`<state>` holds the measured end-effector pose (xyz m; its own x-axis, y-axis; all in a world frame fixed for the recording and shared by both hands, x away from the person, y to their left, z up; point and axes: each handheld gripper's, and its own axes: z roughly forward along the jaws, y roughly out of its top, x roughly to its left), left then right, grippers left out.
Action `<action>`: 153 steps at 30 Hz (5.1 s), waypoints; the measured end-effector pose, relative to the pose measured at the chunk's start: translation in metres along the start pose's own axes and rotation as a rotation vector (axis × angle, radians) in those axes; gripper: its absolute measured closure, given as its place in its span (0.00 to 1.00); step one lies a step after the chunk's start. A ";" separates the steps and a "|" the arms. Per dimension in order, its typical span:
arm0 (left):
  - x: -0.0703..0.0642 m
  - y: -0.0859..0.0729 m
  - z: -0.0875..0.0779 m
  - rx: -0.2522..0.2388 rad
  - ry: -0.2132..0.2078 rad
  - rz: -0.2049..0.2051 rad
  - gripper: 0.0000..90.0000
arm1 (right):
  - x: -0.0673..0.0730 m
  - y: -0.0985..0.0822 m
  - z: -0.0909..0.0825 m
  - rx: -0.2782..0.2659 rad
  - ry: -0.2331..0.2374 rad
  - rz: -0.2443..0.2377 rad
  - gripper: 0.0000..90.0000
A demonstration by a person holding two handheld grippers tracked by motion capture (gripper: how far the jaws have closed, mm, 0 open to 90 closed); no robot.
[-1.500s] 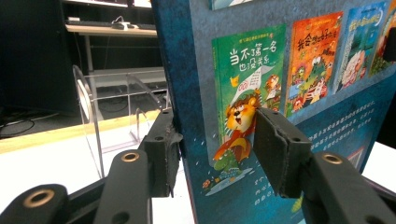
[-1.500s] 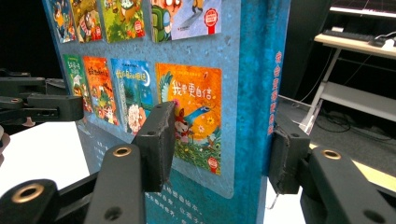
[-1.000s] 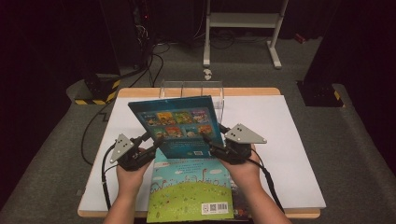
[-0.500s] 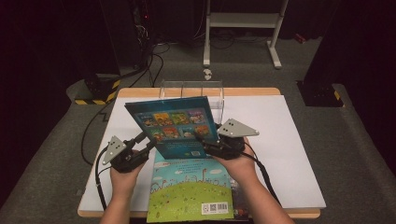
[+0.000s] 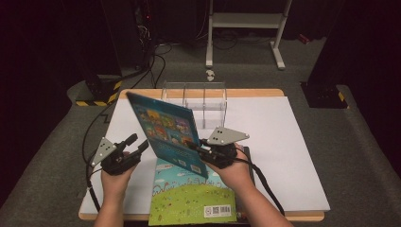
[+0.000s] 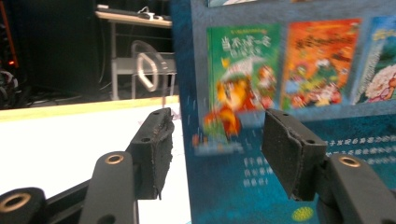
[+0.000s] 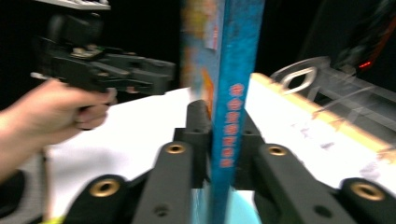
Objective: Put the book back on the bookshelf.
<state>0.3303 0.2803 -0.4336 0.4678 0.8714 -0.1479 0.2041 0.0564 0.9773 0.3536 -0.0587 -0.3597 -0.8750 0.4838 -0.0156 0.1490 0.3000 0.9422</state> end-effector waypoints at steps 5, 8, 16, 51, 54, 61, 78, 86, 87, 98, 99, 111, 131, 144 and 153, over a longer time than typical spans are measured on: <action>0.010 0.001 -0.007 0.000 0.039 -0.017 0.46 | 0.001 0.000 0.009 -0.033 -0.005 0.033 0.92; 0.015 0.002 -0.010 -0.003 0.050 -0.028 0.46 | 0.008 0.003 0.017 -0.035 -0.046 0.008 0.92; 0.016 0.004 -0.013 -0.007 0.056 -0.027 0.46 | 0.010 0.012 0.042 -0.041 -0.117 0.006 0.92; -0.053 0.047 -0.028 -0.166 -0.194 0.027 0.30 | 0.053 0.006 0.063 -0.059 -0.090 -0.044 0.85; -0.053 0.047 -0.030 -0.174 -0.197 0.017 0.29 | 0.058 0.004 0.063 -0.058 -0.100 -0.052 0.85; -0.054 0.047 -0.029 -0.179 -0.200 0.018 0.29 | 0.059 0.002 0.063 -0.041 -0.081 -0.051 0.79; -0.062 0.049 -0.027 -0.173 -0.244 -0.002 0.20 | 0.057 -0.019 0.053 0.020 -0.003 0.014 0.74; -0.061 0.050 -0.030 -0.162 -0.176 -0.005 0.24 | 0.071 -0.015 0.065 0.051 0.035 0.005 0.69; -0.061 0.051 -0.031 -0.159 -0.165 -0.002 0.25 | 0.072 -0.014 0.066 0.054 0.038 0.006 0.68; -0.061 0.051 -0.034 -0.149 -0.075 -0.002 0.34 | 0.072 -0.016 0.062 0.074 0.075 0.020 0.63; -0.061 0.052 -0.035 -0.151 -0.068 0.000 0.34 | 0.071 -0.017 0.058 0.072 0.078 0.023 0.63; -0.060 0.062 -0.038 -0.129 0.050 0.057 0.37 | 0.020 -0.056 -0.054 0.016 -0.096 0.084 0.61; -0.059 0.094 -0.024 -0.010 0.230 0.125 0.63 | -0.045 -0.130 -0.118 -0.020 -0.261 0.252 0.62; -0.039 0.097 -0.031 0.011 0.257 0.123 0.82 | -0.044 -0.131 -0.112 -0.012 -0.255 0.268 0.62; -0.032 0.101 -0.029 0.025 0.208 0.162 0.88 | -0.043 -0.134 -0.110 -0.003 -0.251 0.276 0.62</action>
<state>0.3110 0.2717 -0.3252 0.3099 0.9496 0.0473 0.1632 -0.1021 0.9813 0.3206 -0.2103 -0.4487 -0.6622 0.7326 0.1576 0.3616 0.1282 0.9235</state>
